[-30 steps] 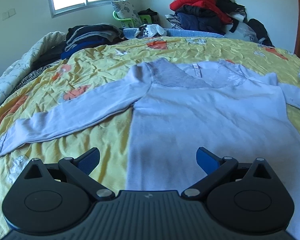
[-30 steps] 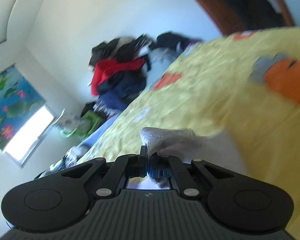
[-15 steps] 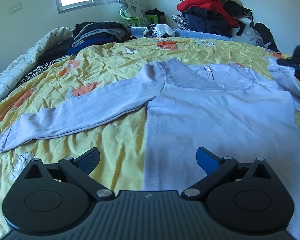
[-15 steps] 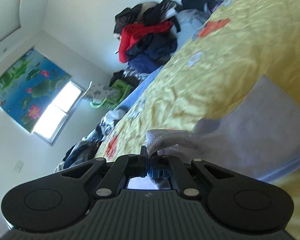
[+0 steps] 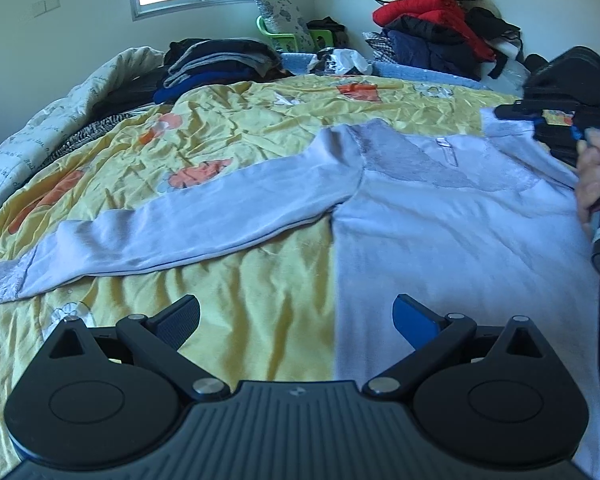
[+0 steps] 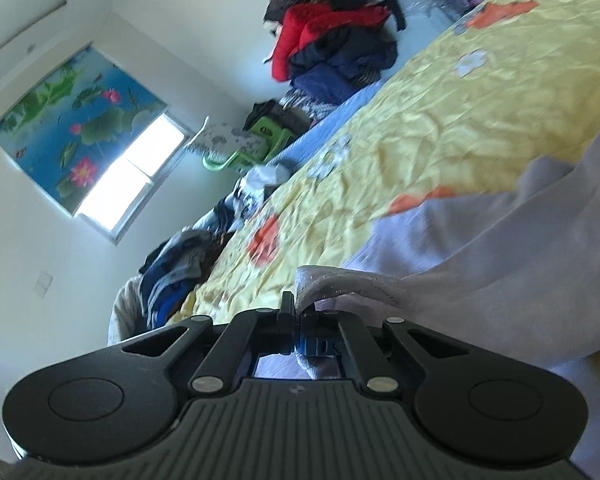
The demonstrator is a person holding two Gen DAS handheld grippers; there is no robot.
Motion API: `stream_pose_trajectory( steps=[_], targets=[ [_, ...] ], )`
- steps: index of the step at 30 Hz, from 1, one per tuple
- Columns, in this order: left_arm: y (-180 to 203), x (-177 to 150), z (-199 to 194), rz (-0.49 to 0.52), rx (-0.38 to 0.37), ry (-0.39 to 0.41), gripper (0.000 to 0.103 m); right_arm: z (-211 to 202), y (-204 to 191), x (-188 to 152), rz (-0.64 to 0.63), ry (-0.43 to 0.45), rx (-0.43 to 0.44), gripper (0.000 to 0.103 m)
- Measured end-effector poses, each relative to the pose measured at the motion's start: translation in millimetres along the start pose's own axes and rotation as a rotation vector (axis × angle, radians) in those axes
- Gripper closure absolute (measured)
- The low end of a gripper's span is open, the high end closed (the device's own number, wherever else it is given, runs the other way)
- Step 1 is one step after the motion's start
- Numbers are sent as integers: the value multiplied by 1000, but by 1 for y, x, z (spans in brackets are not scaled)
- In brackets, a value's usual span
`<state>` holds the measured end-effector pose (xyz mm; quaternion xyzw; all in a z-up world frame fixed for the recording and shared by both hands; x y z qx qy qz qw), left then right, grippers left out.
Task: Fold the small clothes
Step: 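Carry the held sleeve across the shirt body and open the right tool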
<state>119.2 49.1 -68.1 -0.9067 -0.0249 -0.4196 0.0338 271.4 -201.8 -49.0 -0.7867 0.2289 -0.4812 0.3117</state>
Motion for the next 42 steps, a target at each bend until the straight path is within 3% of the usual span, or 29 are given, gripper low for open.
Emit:
stream_pose_trajectory(
  steps=[14,28,39,42],
  targets=[
    [-41,2,4,-68,45,-4,0,47,-69,-69,-70,-143,78,98],
    [-74,0,4,-127,91,-6,0,68,-110,-122,-87,-256,150,98],
    [-92,-4,4,-157,109,-16,0,86,-115,-153,-65,-359,141,86],
    [-96,-4,3,-166,114,-14,0,83,-120,-157,-79,-371,160,77]
  ],
)
Point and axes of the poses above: each gripper's, at about its wrist camera, not at the fingertips, and z roughly the way its jaws point, y to its right, x to its top, the point moved 7 cm from there along z, roughly the way its jaws point, and after that the axes turned 2 degrees about -z, right-handed, at the moved point
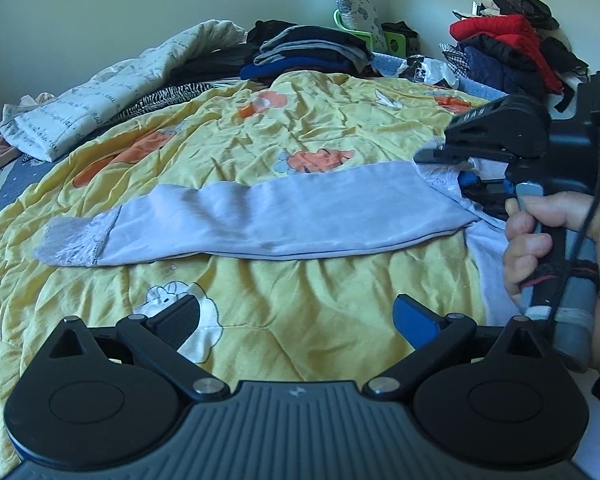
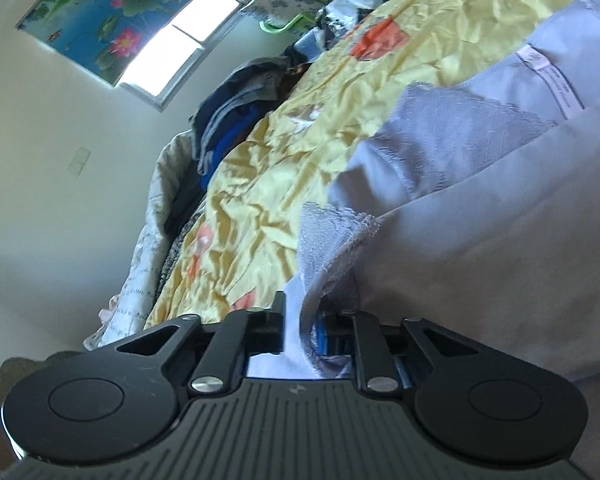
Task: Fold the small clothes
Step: 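Carry the held sleeve across the shirt body and open the right tool, then lift the open right tool away from the folded sleeve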
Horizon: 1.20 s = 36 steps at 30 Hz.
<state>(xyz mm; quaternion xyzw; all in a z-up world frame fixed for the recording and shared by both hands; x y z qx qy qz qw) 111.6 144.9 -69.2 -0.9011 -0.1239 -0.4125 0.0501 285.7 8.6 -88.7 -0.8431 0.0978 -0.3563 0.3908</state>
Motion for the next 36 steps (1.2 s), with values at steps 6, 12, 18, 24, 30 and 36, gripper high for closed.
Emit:
stream_pose_trajectory(
  steps=[6,12,18,24,30,36],
  targets=[
    [-4,-2,2,-21,-6,-20,0,-3,-30,-3,-107,-40,72,66],
    [-6,-1,-1,-16,2,-9,0,-5,-37,-9,-101,-71,98,65],
    [-11,0,-2,-35,4,-9,0,0,-19,-14,-67,-108,41,66],
    [-12,1,0,-53,8,-14,0,-11,-27,-17,-113,-113,33,59],
    [-11,0,4,-29,26,-19,0,-49,-44,-22,-307,-58,-64,49],
    [-14,-1,8,-48,27,-29,0,-102,-54,-39,-699,42,-272,35]
  ],
)
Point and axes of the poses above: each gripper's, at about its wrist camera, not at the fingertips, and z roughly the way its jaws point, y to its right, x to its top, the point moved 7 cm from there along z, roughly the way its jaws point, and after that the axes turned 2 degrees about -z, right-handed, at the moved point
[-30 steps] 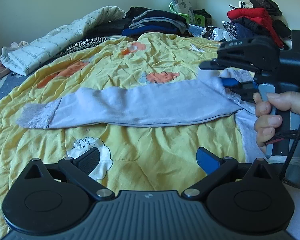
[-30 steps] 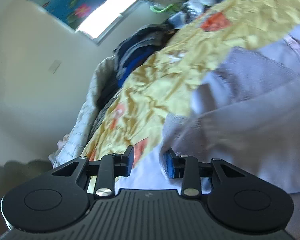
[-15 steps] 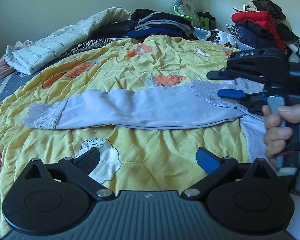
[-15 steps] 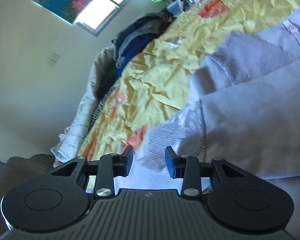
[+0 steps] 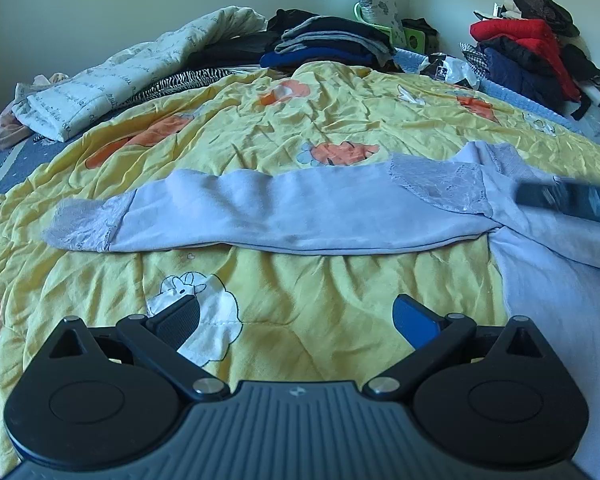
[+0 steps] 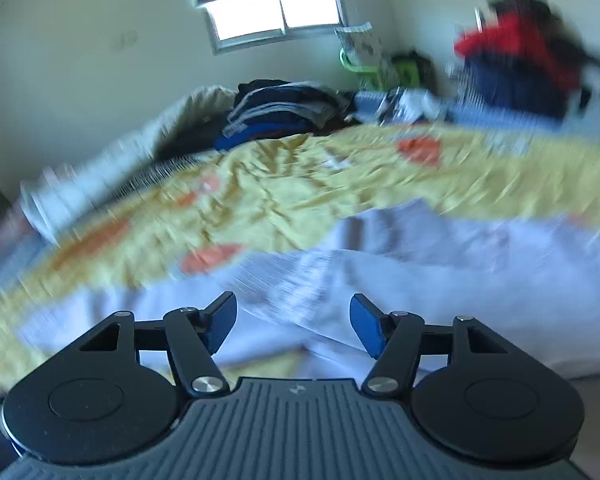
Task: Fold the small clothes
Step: 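Lift the open right tool away from the folded sleeve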
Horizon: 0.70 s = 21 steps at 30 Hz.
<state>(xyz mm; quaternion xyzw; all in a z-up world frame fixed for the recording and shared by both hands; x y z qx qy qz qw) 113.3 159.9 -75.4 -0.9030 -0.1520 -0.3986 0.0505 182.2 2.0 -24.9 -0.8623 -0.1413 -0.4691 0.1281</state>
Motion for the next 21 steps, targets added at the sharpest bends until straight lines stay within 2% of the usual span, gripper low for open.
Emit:
stream_pose_trajectory(
  steps=[2,4,8,14,21],
  targets=[
    [0,-1,0,5,4,0,0,-11,6,-9,-66,-4,-55,31],
    [0,-2,0,8,9,1,0,-19,13,-19,-76,-21,-77,28],
    [1,-3,2,17,18,-5,0,-38,33,-39,-8,-28,-108,25],
    [0,-3,6,18,29,-10,0,-55,63,-53,7,-22,-195,25],
    [-17,1,14,-35,35,-18,0,-67,87,-63,79,-4,-210,25]
  ],
)
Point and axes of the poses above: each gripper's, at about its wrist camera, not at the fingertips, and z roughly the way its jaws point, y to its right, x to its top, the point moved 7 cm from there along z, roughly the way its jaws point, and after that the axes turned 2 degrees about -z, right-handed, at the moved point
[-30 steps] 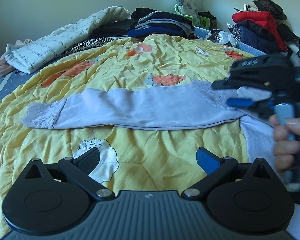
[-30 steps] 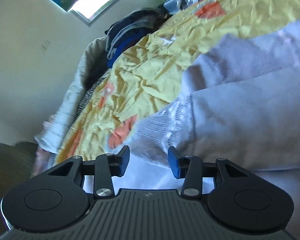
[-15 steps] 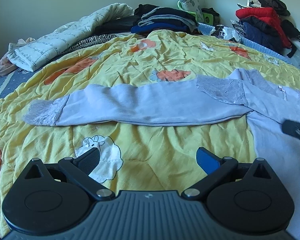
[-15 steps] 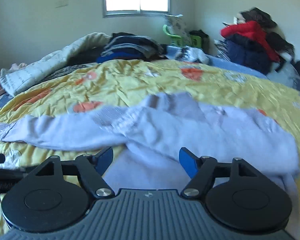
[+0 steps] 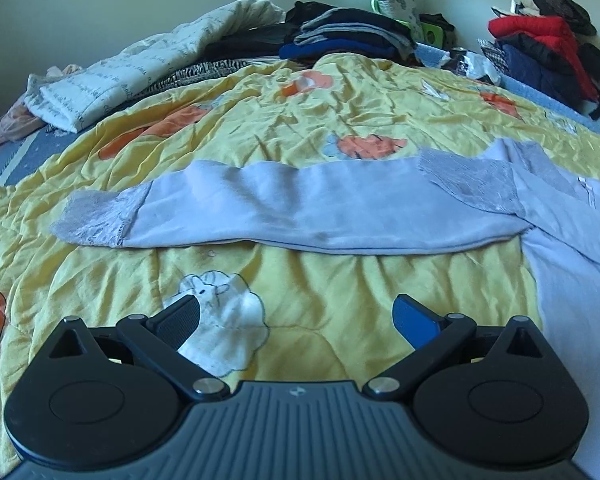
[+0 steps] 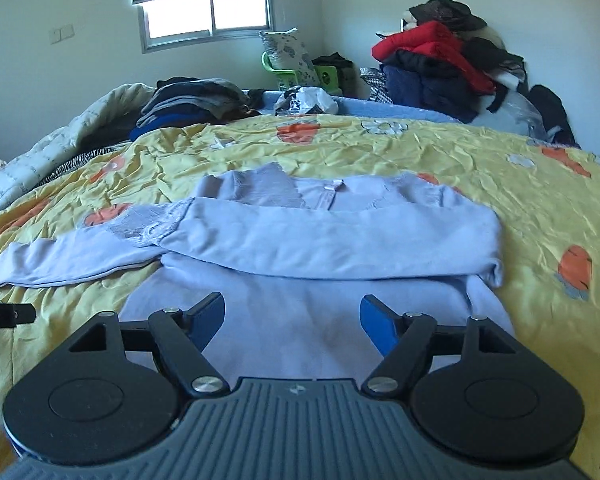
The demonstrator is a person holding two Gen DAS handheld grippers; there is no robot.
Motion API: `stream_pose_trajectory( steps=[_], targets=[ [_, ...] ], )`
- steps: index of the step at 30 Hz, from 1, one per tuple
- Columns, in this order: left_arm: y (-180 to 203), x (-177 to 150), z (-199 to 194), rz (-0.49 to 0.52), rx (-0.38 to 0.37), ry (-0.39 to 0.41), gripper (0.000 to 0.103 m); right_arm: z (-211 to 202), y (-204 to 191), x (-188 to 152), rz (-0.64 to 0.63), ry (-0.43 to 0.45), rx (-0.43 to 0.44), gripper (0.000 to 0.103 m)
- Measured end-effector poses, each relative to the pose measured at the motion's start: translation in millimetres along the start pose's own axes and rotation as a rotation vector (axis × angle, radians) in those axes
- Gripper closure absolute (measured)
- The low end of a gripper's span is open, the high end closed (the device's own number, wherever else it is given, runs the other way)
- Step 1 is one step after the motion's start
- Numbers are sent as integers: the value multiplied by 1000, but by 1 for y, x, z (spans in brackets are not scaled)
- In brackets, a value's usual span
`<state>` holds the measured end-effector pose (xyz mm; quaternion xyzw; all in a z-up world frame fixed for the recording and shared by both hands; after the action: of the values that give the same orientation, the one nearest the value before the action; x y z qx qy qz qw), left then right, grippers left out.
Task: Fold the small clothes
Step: 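Lift the open right tool away from the folded sleeve, then lower the left tool onto the lace-trimmed sleeve cuff and close it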
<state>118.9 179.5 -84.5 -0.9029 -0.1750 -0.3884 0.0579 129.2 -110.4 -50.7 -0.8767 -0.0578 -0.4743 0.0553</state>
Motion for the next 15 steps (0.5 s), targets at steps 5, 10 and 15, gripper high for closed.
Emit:
stream_pose_trajectory(
  steps=[5,10,15],
  targets=[
    [-23,3,5,-141,-94,-16,0,2,3,-8,26,-16,11,25],
    [-63,5,5,-386,-190,23,0,0,-2,-10,20,-20,19,25],
    [-98,7,15,-611,-343,30,0,-2,-7,-9,9,-9,29,24]
  ],
)
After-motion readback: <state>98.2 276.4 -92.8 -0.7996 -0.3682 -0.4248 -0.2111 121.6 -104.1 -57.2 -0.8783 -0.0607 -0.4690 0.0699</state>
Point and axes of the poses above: each gripper's, at about its wrist camera, not at the fingertips, and z roughly the way its jaws point, y to its right, x to its top, the point moved 7 cm from there along z, roughly the way its jaws point, and after that the axes turned 2 degrees about -z, right-handed, at the moved point
